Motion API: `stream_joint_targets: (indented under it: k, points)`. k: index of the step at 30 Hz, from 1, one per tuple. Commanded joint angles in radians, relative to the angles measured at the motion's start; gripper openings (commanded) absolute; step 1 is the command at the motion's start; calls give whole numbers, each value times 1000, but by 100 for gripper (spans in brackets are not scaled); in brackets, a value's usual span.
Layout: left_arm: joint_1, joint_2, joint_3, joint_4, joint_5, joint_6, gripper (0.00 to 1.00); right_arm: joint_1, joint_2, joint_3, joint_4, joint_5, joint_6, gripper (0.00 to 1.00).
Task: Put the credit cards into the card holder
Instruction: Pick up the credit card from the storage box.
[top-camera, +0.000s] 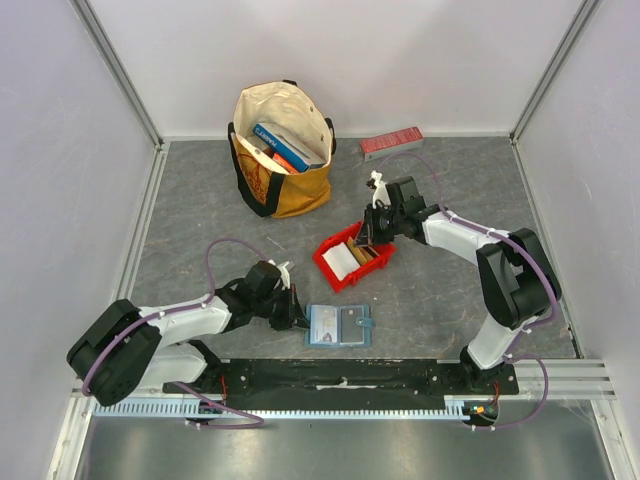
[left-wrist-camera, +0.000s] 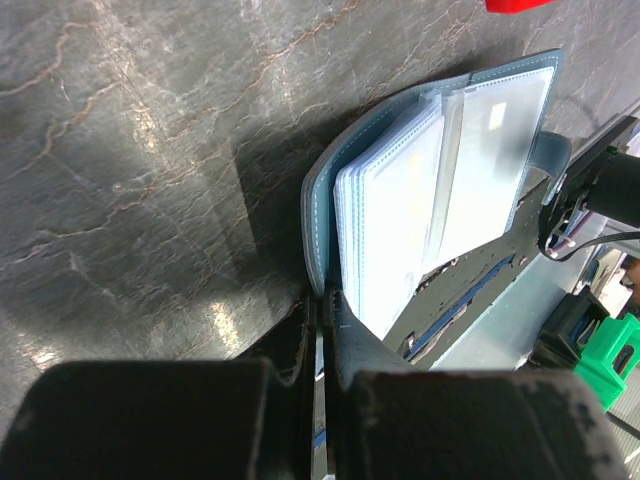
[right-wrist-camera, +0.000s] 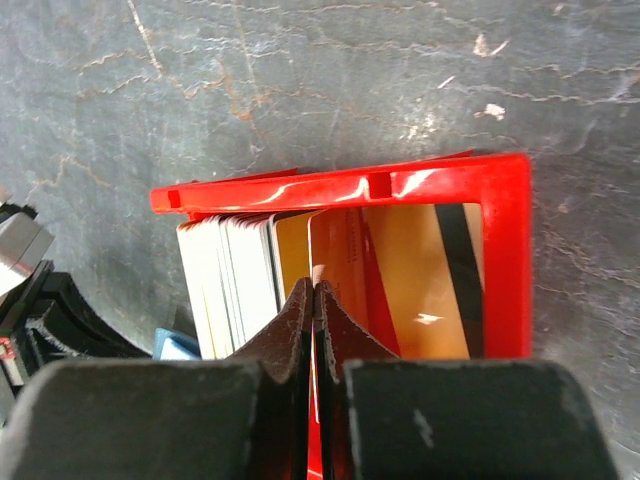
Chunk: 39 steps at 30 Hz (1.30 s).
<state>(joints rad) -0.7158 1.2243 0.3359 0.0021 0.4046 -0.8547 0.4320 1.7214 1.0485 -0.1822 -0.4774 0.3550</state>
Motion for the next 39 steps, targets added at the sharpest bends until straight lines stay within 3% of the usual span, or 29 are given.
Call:
stream_joint_targets:
  k: [1,9,29,39]
  points:
    - [-4,4,26,27,26,34,2,-1,-20,8,-16,83,-7,2]
    - [-2,23,32,33,28,37,2,11,17,27,-66,97,-47,4]
    - [-2,29,31,41,36,37,2,85,43,53,-163,183,-129,19]
    - [-4,14,26,39,36,34,2,91,-20,91,-165,253,-137,5]
